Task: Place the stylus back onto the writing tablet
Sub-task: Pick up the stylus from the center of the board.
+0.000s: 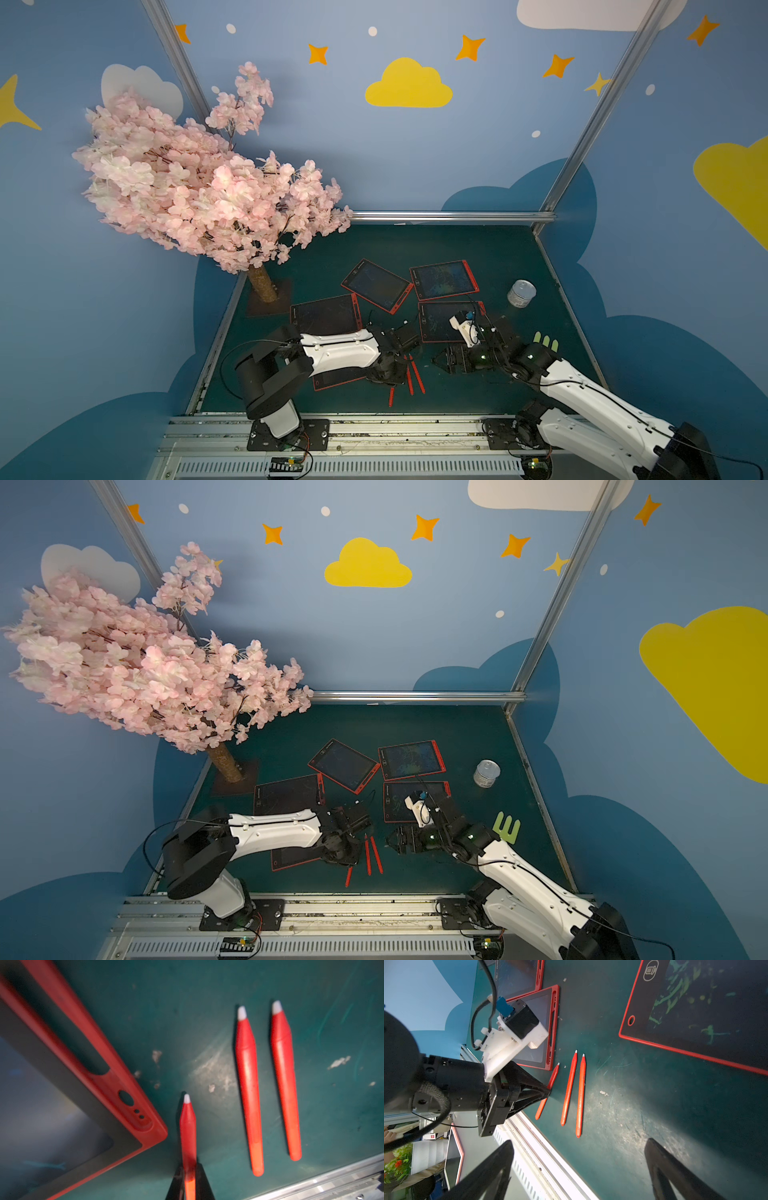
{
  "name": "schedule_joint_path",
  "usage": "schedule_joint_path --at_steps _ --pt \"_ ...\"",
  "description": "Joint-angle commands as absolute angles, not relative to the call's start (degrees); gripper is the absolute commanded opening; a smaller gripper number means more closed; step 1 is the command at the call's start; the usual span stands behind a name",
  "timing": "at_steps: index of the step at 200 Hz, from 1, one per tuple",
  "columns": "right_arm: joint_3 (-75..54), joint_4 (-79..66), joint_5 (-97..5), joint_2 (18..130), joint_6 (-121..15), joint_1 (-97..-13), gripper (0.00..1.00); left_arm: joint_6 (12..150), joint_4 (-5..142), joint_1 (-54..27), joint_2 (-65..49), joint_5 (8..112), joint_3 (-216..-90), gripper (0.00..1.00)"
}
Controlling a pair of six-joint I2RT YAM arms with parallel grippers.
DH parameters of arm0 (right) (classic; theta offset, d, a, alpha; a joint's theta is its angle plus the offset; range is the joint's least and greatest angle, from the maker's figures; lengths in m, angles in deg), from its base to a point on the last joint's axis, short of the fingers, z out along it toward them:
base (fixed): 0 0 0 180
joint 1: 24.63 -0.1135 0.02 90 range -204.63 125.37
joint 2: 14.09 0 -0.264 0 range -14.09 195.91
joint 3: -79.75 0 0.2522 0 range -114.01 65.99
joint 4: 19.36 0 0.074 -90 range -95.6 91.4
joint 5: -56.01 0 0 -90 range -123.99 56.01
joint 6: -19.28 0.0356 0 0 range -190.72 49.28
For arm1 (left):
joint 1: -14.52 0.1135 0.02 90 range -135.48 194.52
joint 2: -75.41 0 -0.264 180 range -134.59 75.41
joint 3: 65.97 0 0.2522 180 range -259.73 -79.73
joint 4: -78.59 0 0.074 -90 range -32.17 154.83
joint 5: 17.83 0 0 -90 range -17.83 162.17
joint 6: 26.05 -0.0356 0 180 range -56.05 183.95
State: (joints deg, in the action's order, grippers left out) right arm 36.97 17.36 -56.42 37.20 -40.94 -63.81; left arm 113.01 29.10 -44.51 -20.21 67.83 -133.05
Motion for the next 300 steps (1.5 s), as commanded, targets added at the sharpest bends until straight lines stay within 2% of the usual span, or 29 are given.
schedule_joint_path --at_steps 1,75,118,153,187,216,257,300 --pt "37.49 18.05 -55.61 36.71 -40.67 -64.17 0.97 112.47 26.45 -45.09 -22.72 70.39 -132.99 0.09" --pt "37.25 18.57 -54.82 36.86 -40.66 -64.27 0.97 112.84 22.47 -47.59 -24.99 73.64 -136.57 0.03" --pt "37.25 19.18 -54.38 36.52 -40.75 -64.27 0.97 112.82 21.29 -48.41 -26.66 74.36 -137.91 0.11" --pt "37.25 19.62 -53.58 36.21 -40.24 -64.27 0.97 112.82 22.06 -48.41 -26.88 73.77 -137.61 0.12" --pt "37.84 20.43 -49.27 32.81 -36.22 -64.27 0.97 113.08 22.95 -48.35 -25.36 73.65 -137.39 0.05" --pt "39.29 17.44 -50.26 29.26 -33.15 -64.27 0.97 109.41 28.28 -46.07 -21.58 67.81 -135.97 0.04" --pt "38.53 15.77 -50.99 26.46 -29.72 -64.27 0.94 102.9 36.53 -38.46 -13.88 57.32 -133.12 0.03" --pt "36.61 8.22 -55.09 29.37 -23.9 -64.27 0.81 96.08 48.49 -28.07 -6.2 39.75 -127.93 0.03"
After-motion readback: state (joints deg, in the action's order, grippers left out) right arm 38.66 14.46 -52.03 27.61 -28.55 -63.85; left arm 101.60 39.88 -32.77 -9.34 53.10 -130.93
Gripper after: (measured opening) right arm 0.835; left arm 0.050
